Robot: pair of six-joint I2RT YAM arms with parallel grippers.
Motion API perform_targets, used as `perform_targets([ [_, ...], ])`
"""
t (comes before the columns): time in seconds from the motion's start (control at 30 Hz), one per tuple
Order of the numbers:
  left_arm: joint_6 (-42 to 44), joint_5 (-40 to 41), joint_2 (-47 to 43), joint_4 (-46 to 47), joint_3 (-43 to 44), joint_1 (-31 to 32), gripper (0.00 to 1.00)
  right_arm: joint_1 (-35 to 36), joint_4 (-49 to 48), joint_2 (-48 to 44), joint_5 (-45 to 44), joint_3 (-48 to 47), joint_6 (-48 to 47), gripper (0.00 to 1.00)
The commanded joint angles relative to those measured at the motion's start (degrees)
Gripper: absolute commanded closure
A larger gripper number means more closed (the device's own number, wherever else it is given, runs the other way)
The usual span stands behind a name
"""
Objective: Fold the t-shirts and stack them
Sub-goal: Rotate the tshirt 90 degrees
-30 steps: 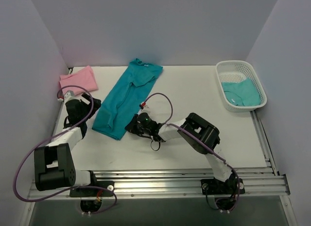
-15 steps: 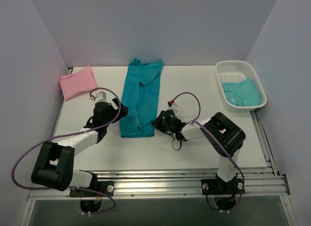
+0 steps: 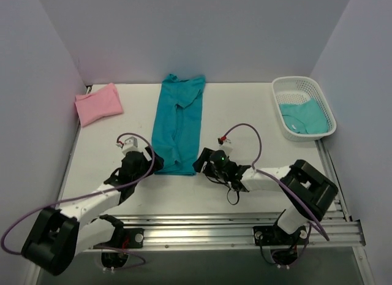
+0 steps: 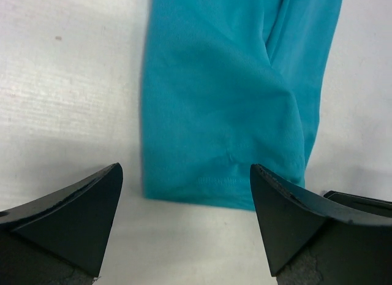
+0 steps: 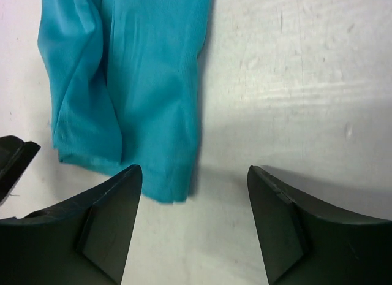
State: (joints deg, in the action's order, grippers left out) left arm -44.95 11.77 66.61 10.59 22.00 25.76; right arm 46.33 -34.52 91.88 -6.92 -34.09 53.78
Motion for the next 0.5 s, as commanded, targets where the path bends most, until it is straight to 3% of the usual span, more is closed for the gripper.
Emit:
perform_targets([
  [0.0, -2.8, 4.4, -9.2, -5.7, -3.1, 2.8, 0.06, 3.2, 6.7, -6.4, -5.8, 1.6, 0.4, 0.35],
  [0.2, -4.6, 7.5, -16.1, -10.5, -5.6, 4.6, 0.06, 5.9, 4.6, -8.7, -6.7, 4.4, 2.5, 0.39],
  [0.3, -5.4, 7.4, -12.0, -9.5, -4.5, 5.4, 0.06, 6.1, 2.3, -5.4, -5.4, 3.9, 3.0, 0.45],
  [0.47, -6.3, 6.5, 0.4, 0.1, -3.8, 6.1, 0.06, 6.5, -0.4, -0.8, -4.0, 2.5, 3.2, 0.48],
])
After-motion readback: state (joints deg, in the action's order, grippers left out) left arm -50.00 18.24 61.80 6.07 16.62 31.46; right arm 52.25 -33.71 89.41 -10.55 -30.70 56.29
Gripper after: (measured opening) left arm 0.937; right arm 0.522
